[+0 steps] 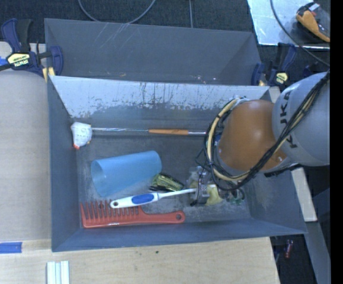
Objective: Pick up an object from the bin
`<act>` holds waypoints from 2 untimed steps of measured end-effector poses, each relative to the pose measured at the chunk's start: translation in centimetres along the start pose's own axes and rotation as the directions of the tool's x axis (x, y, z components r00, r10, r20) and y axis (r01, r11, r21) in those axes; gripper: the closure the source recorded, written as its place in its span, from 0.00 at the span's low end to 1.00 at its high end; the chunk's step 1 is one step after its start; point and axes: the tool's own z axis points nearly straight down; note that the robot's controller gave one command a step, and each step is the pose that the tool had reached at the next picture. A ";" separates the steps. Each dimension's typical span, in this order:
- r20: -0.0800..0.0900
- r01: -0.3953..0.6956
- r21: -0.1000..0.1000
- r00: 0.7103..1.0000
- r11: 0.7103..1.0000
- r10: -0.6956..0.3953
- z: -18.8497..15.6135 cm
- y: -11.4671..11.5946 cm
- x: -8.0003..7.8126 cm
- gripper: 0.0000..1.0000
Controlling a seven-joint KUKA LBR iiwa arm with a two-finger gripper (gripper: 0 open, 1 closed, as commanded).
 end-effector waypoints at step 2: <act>-0.004 0.000 0.000 1.000 1.000 0.000 -3.0 0.0 0.1 1.00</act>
Offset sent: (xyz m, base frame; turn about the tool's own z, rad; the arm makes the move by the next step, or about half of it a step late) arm 0.0006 -0.0001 0.0609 0.0001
